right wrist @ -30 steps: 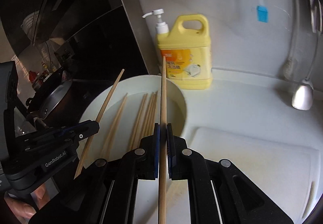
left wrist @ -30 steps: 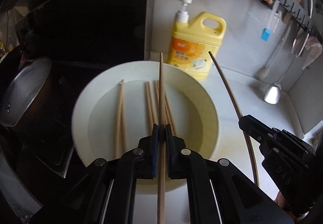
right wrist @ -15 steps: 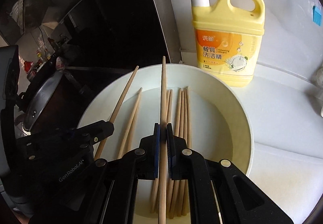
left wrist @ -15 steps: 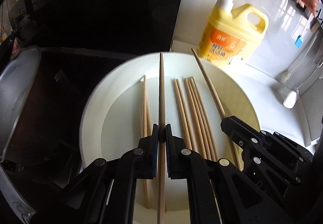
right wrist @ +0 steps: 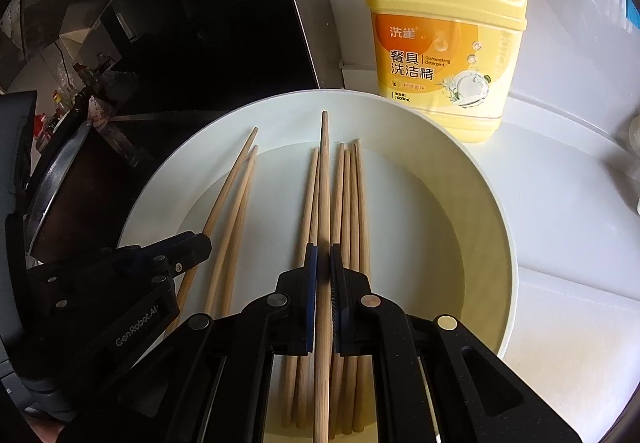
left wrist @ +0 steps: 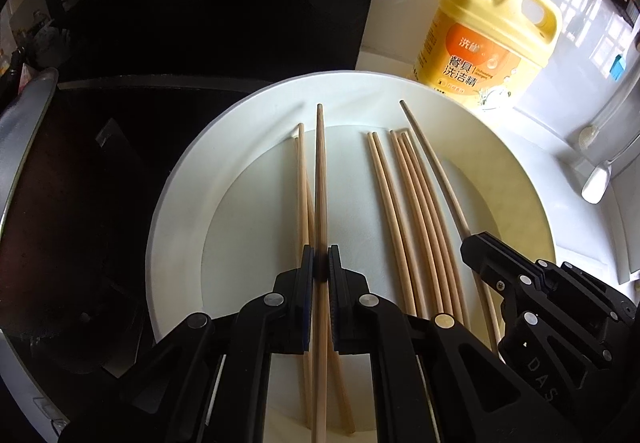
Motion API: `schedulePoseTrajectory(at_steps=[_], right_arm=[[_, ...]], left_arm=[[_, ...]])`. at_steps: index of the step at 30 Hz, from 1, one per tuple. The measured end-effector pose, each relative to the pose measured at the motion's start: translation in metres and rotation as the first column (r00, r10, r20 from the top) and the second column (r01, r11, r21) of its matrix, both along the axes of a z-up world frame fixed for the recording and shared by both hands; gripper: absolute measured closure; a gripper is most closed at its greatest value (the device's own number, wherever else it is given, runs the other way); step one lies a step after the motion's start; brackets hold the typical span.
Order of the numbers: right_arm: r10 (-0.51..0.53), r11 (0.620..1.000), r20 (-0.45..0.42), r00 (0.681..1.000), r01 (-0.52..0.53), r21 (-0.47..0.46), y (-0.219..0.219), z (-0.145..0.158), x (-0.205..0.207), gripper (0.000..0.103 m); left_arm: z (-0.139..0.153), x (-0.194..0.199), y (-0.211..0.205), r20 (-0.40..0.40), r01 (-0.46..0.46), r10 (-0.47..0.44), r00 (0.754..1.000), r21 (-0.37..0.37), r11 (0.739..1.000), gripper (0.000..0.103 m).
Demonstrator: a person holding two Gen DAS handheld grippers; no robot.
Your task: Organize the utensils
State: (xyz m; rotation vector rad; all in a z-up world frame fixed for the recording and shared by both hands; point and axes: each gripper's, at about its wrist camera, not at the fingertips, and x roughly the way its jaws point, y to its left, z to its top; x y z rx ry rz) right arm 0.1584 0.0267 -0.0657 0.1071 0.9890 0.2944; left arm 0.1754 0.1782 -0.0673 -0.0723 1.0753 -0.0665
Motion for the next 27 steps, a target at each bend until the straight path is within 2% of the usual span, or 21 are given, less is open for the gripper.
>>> schedulePoseTrajectory(at_steps=[5,6,7,8,10,15,20,27], right_arm=[[-0.007,1.000,-0.003,1.000,0.007,-0.006,-0.001,0.001,-0.001,0.096],[-0.013,1.000,0.002,1.000,0.013,-0.005,-0.002,0.003,-0.002,0.093],[-0.019,1.000,0.006,1.000,0.019,-0.007,-0.004,0.004,-0.002,0.091],[-0.024,1.000,0.015,1.000,0.024,-0.009,-0.006,0.006,-0.004,0.091],[-0.033,0.999,0.031,0.999,0.034,-0.019,-0.010,0.009,-0.008,0.090],[-0.046,0.999,0.039,0.998,0.047,-0.026,-0.019,0.012,-0.018,0.080],[-0.054,0.998,0.044,0.998,0.055,-0.021,-0.023,0.016,-0.025,0.076],[-0.061,0.998,0.053,0.997,0.062,-0.016,-0.024,0.021,-0.031,0.063]], left_arm=[[0.000,-0.002,0.003,-0.016,-0.013,0.013,1.000,0.015,1.000,0.093],[0.001,-0.003,0.004,-0.020,-0.016,0.016,1.000,0.017,1.000,0.090],[0.002,-0.004,0.005,-0.021,-0.018,0.018,1.000,0.020,1.000,0.082],[0.003,-0.006,0.006,-0.021,-0.027,0.027,0.999,0.030,0.999,0.061],[0.009,-0.012,0.010,0.007,-0.055,0.054,0.999,0.046,0.997,0.037],[0.018,-0.020,0.017,0.023,-0.078,0.076,0.997,0.060,0.995,0.033],[0.023,-0.023,0.017,0.027,-0.078,0.077,0.997,0.069,0.995,0.029],[0.025,-0.025,0.014,0.041,-0.087,0.083,0.996,0.085,0.993,0.023]])
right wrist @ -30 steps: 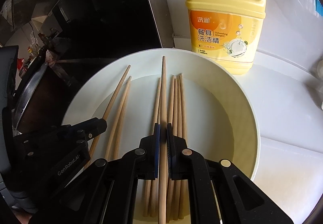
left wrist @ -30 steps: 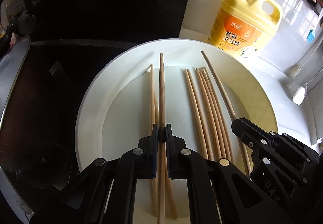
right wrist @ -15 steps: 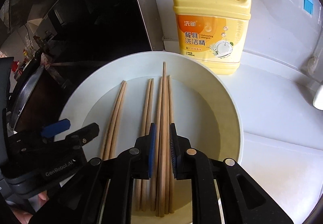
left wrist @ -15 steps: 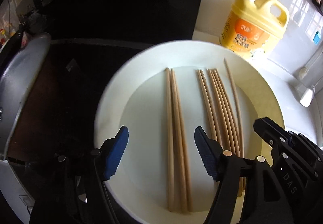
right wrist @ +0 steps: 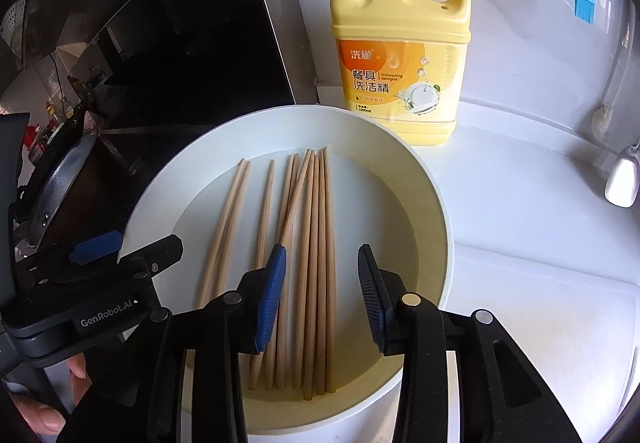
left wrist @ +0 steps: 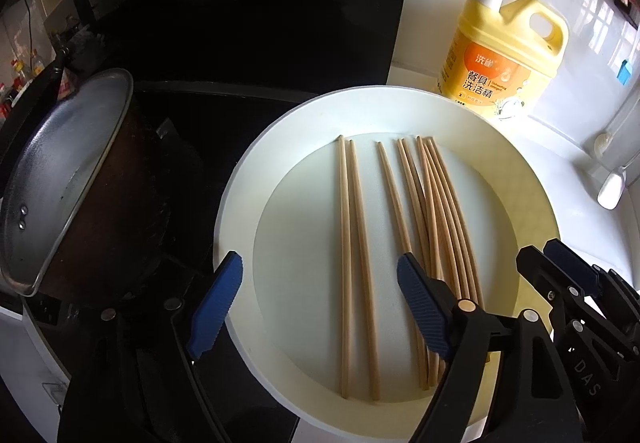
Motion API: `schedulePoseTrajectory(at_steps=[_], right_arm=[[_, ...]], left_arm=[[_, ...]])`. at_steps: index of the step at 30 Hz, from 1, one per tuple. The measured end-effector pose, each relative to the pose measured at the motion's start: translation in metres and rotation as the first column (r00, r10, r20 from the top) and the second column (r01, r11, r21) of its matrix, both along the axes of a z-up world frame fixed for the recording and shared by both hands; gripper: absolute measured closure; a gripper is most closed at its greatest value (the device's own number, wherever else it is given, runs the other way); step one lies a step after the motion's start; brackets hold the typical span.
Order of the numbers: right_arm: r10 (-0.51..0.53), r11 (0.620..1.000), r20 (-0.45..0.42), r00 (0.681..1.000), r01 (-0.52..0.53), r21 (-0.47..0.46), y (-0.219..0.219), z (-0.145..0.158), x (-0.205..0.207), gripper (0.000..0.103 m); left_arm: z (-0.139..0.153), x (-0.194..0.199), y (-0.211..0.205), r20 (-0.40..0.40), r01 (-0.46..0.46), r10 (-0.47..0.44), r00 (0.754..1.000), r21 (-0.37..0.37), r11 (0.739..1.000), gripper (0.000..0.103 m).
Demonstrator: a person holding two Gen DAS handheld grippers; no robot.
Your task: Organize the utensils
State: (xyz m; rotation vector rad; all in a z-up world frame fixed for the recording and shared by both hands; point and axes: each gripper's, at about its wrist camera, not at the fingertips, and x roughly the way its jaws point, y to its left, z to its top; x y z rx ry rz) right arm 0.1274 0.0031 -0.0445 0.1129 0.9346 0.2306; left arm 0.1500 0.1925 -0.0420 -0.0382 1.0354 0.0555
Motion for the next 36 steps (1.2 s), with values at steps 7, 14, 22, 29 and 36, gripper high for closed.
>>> schedulePoseTrajectory(at_steps=[7,14,22,29,36], right_arm=[[-0.009,1.000,-0.001,1.000,0.009,0.003,0.000,0.004,-0.004,0.051],[-0.021,1.000,-0.016,1.000,0.021,0.001,-0.002,0.004,-0.007,0.042],[-0.029,1.000,-0.022,0.999,0.029,-0.005,-0.002,0.007,-0.011,0.039],[-0.043,0.999,-0.028,0.999,0.042,-0.011,-0.003,0.008,-0.013,0.039],[-0.050,0.999,-0.035,0.998,0.050,-0.009,-0.005,0.007,-0.015,0.039]], left_arm=[[0.003,-0.009,0.006,-0.007,-0.024,0.024,1.000,0.005,1.000,0.015],[0.005,-0.015,0.012,-0.005,-0.051,0.051,0.999,0.000,0.999,0.011],[0.010,-0.018,0.014,0.003,-0.053,0.053,0.999,-0.020,0.998,0.011],[0.014,-0.022,0.013,0.011,-0.053,0.053,0.999,-0.028,0.998,0.011],[0.016,-0.023,0.013,0.014,-0.052,0.052,0.999,-0.019,0.998,0.011]])
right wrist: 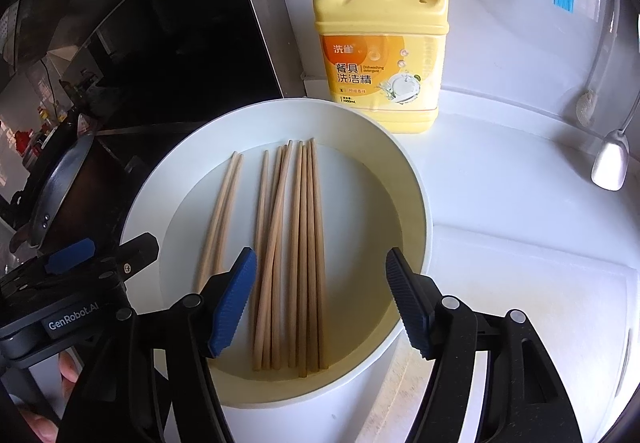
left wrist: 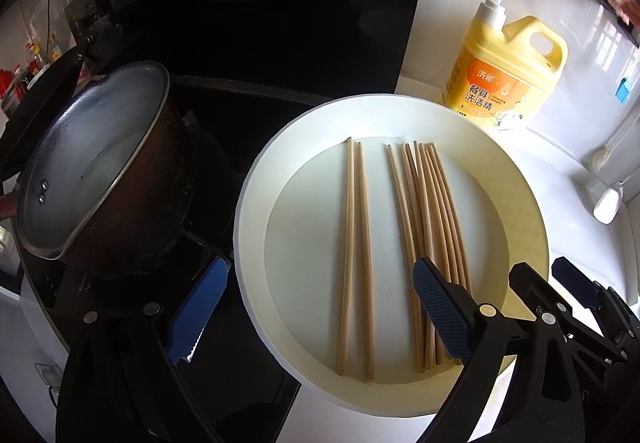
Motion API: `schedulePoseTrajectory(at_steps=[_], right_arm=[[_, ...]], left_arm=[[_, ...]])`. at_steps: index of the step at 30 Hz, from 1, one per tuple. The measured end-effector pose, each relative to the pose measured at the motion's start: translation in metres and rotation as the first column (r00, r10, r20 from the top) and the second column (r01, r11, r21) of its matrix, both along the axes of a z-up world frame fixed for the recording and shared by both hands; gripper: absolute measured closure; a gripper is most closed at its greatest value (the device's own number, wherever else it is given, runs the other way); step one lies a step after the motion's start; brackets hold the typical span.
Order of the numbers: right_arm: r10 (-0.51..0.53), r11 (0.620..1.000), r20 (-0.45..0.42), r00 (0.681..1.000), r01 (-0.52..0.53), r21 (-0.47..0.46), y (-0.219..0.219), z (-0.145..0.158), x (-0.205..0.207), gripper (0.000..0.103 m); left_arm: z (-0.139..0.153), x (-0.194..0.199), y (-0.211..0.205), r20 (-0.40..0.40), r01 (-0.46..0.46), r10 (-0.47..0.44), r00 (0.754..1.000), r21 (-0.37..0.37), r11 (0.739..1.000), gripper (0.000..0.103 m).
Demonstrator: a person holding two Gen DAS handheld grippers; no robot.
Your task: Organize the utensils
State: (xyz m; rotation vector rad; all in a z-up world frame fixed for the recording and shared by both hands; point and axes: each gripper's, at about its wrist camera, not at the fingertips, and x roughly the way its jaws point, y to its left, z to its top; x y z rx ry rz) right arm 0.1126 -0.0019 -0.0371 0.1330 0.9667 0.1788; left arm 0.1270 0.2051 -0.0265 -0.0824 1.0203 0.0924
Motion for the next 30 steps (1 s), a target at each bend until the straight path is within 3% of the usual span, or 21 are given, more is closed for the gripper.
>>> schedulePoseTrajectory(at_steps=[12,30], right_arm=[[-0.011,1.000,-0.002,1.000,0.011,0.003,-0.0037,0.0006,-0.0023,0.039],[-0.016,1.000,-0.001,1.000,0.016,-0.001,-0.0012,0.0012,-0.0053,0.039]], left_arm=[[-0.0005,0.0011,0.0050,-0.024,-0.043,0.043,0.999,-0.001,0.999,0.010],[-0.0033,-0.0017,0.0042,-0.042,-0.077,0.080,0.996,0.075,0.994,0.007]])
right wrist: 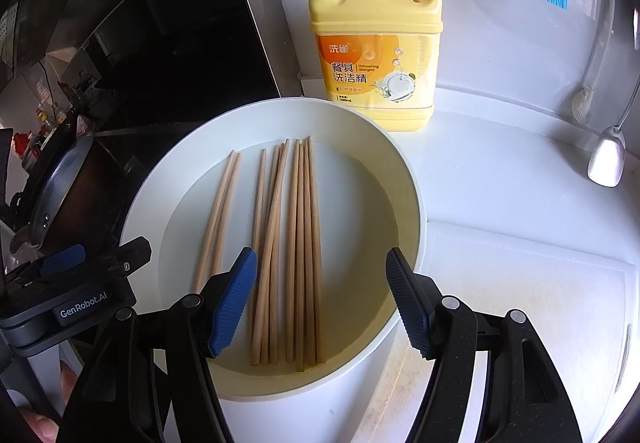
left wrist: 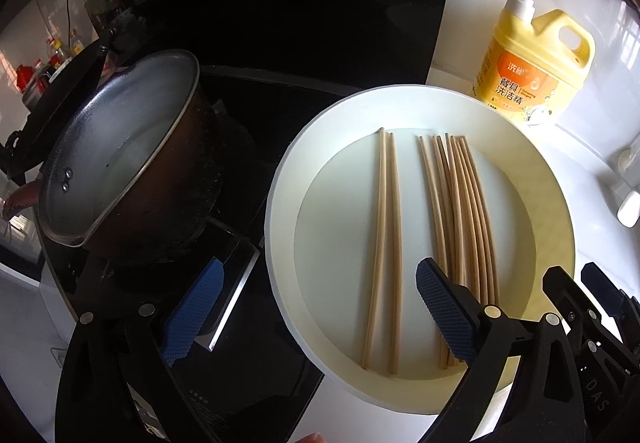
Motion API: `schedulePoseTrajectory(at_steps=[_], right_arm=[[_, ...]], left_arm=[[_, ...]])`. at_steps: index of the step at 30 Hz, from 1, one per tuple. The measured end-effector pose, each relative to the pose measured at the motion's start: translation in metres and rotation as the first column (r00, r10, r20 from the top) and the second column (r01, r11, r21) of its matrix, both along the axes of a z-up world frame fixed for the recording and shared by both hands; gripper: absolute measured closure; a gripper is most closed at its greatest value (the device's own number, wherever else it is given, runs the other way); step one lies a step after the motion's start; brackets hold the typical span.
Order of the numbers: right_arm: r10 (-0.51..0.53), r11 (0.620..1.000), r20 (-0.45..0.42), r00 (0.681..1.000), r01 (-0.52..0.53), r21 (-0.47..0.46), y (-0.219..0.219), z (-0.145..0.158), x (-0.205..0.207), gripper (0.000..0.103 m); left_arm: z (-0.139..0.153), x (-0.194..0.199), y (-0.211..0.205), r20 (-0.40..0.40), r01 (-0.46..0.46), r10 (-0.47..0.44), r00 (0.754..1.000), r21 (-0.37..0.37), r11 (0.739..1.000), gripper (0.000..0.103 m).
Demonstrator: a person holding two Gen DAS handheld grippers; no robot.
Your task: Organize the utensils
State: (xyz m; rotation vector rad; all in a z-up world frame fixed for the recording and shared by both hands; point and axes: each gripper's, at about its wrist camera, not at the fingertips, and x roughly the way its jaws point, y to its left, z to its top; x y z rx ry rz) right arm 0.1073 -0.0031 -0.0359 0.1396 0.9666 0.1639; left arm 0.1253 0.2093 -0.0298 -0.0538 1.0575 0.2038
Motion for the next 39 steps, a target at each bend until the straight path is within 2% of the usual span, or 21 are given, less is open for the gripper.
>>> schedulePoseTrajectory(at_steps=[39], right_arm=[[-0.004,1.000,0.001,1.000,0.004,0.001,-0.0020,0.0026,-0.0031,0.039]], left_arm=[[0.0029,-0.0008,-0.0053,0.000,0.014,-0.014,1.000,-0.007,1.000,0.006]])
